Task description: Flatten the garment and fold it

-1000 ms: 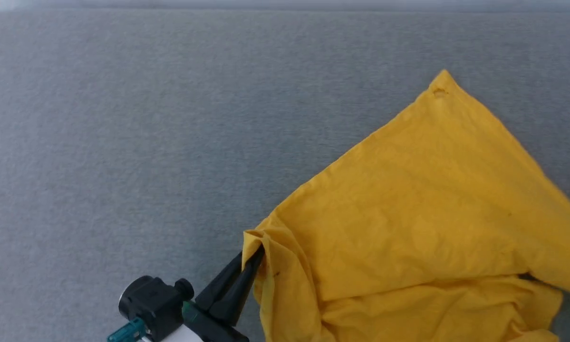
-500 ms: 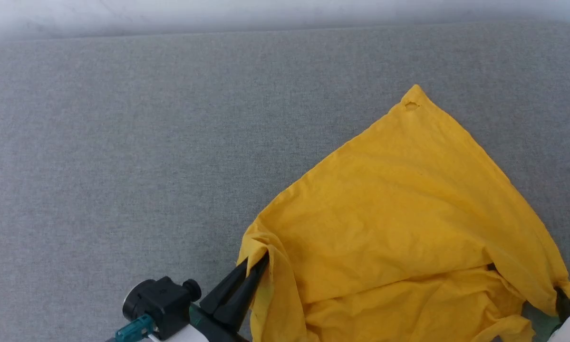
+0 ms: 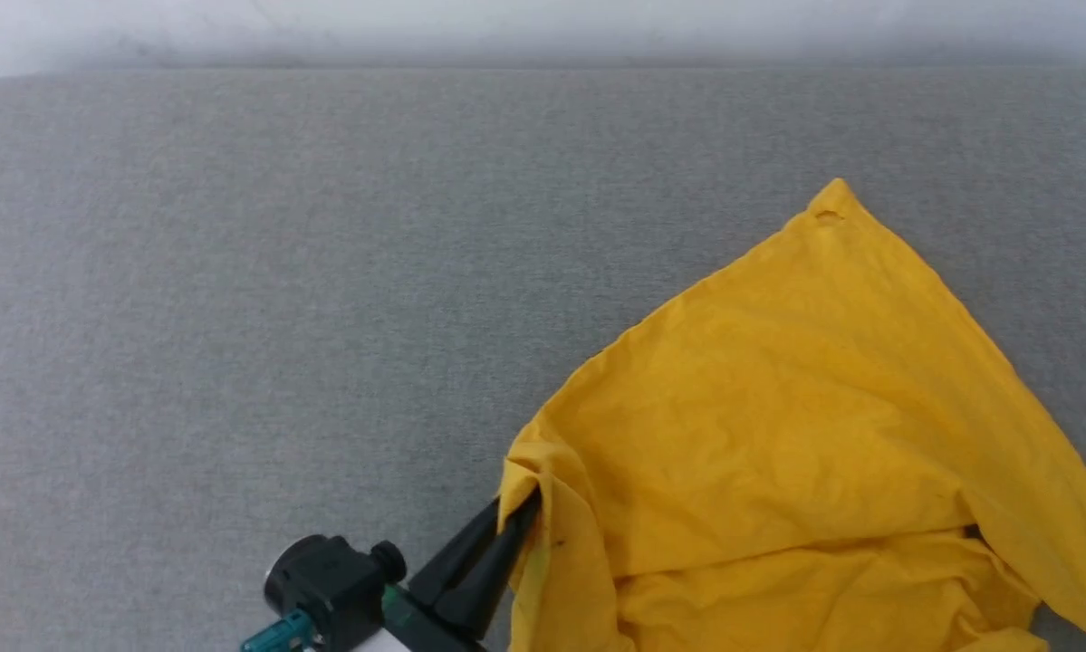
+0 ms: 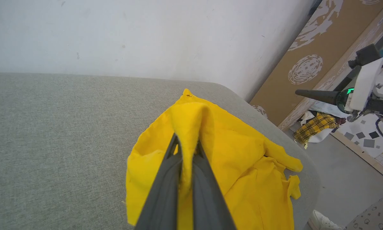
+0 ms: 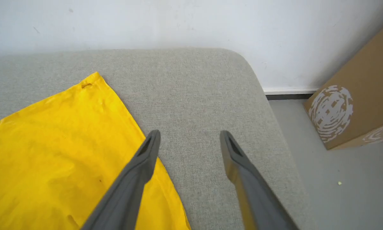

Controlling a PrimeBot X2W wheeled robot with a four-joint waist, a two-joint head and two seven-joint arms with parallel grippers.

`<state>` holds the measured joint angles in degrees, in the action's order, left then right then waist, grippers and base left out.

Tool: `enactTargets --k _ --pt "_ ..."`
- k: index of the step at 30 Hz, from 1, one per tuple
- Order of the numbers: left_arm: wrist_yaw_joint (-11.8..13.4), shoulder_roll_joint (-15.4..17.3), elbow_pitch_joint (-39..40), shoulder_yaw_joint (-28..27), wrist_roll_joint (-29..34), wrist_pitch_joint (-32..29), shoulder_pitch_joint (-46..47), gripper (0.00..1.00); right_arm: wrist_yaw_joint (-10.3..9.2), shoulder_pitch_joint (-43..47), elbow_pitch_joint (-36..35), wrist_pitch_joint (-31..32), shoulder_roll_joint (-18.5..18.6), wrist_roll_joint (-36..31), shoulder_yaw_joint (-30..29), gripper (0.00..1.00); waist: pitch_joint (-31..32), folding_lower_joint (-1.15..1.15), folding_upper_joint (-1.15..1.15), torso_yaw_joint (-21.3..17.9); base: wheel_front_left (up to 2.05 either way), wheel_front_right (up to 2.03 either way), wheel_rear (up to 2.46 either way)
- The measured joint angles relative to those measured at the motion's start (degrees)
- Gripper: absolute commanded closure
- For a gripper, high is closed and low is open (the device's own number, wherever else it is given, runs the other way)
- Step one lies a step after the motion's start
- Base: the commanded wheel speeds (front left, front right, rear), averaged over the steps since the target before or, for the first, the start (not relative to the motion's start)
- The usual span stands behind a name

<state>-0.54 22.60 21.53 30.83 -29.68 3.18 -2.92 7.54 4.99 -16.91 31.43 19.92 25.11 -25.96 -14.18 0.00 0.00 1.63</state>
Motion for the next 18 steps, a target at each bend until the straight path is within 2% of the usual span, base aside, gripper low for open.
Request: enactTargets --k 3,7,12,18 --pt "-0.89 -1.05 -0.69 1.14 0.02 0.64 1.36 1.0 0.0 -5.99 -3.42 4.43 3.1 -2.25 4.02 0.0 -0.55 0.01 0.0 1.44 0.0 0.0 0.0" --pt "-2.03 -2.4 -1.53 2.78 0.54 0.97 3.87 1.0 0.01 -17.62 -2.16 8.46 5.61 -4.03 12.39 0.0 -1.81 0.01 0.0 3.58 0.0 0.0 0.0" --pt "-3.02 -4.25 -2.57 4.85 1.53 1.45 7.22 1.0 0.01 -30.12 7.25 12.67 7.22 -5.78 21.29 0.0 -4.82 0.01 0.0 6.0 0.0 0.0 0.0" --pt "-3.98 -6.53 -4.26 6.61 2.07 2.47 10.57 1.0 0.01 -36.38 18.45 15.4 9.1 -7.97 25.17 0.0 -8.87 0.02 0.0 9.34 0.0 0.0 0.0"
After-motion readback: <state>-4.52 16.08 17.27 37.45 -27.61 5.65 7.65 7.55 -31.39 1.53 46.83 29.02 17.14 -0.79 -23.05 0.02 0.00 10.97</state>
